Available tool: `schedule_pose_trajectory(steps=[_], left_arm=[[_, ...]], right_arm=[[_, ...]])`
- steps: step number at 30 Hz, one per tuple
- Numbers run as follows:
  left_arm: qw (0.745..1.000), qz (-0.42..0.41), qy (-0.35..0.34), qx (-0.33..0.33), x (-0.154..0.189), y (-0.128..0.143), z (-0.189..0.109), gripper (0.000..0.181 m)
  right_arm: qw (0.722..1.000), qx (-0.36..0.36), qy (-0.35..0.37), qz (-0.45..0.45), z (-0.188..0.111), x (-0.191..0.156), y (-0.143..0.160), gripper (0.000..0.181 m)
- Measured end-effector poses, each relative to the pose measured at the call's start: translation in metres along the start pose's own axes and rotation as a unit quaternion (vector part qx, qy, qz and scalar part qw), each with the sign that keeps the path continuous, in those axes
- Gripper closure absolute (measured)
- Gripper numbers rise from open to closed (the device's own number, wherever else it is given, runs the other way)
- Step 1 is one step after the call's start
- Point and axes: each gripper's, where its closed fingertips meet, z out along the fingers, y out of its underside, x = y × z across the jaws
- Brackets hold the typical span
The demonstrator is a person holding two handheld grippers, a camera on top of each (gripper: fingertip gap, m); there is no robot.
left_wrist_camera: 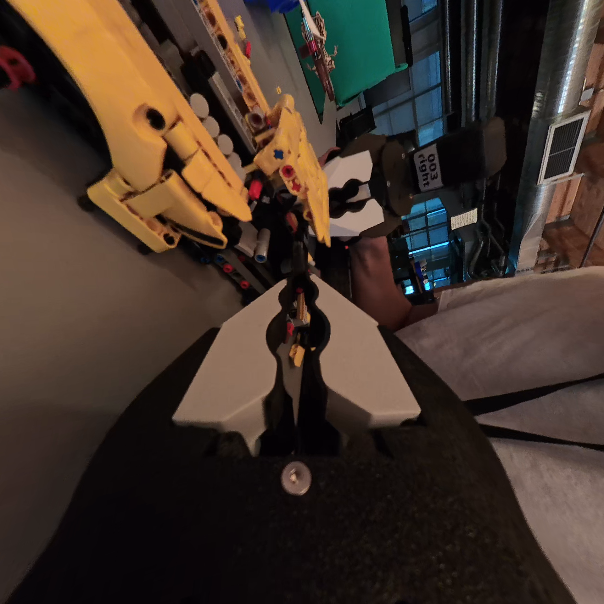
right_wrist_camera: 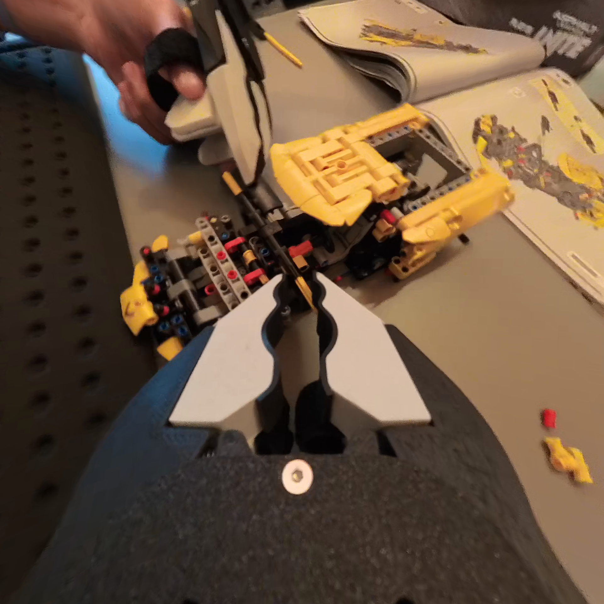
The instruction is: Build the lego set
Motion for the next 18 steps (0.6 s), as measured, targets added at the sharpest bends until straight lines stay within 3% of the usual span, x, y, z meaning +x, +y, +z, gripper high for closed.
schedule_pose_trajectory(steps=[2, 5, 8, 12, 15, 18], left_arm=[[1.000, -0.017, -0.003, 0.022, 0.002, 0.001, 0.009, 0.175], [0.999, -0.028, -0.008, 0.038, 0.004, 0.001, 0.018, 0.175], [0.999, -0.032, -0.004, 0.037, 0.007, 0.002, 0.029, 0.175], [0.999, -0.032, 0.013, 0.021, 0.011, 0.006, 0.027, 0.158], [0.999, 0.003, 0.016, 0.043, 0.015, 0.005, 0.008, 0.158], [0.996, 0.083, -0.033, 0.029, 0.009, 0.011, -0.004, 0.159]], right_arm=[[0.998, -0.027, 0.030, 0.038, -0.011, 0.008, 0.003, 0.156], [0.991, 0.007, 0.084, 0.100, -0.028, 0.003, -0.020, 0.131], [0.979, -0.005, 0.131, 0.156, -0.012, -0.018, -0.026, 0.105], [0.962, -0.028, 0.218, 0.160, 0.009, -0.020, -0.018, 0.104], [0.952, -0.009, 0.227, 0.207, 0.010, -0.018, -0.020, 0.114], [0.945, -0.027, 0.227, 0.236, 0.009, -0.013, -0.017, 0.124]])
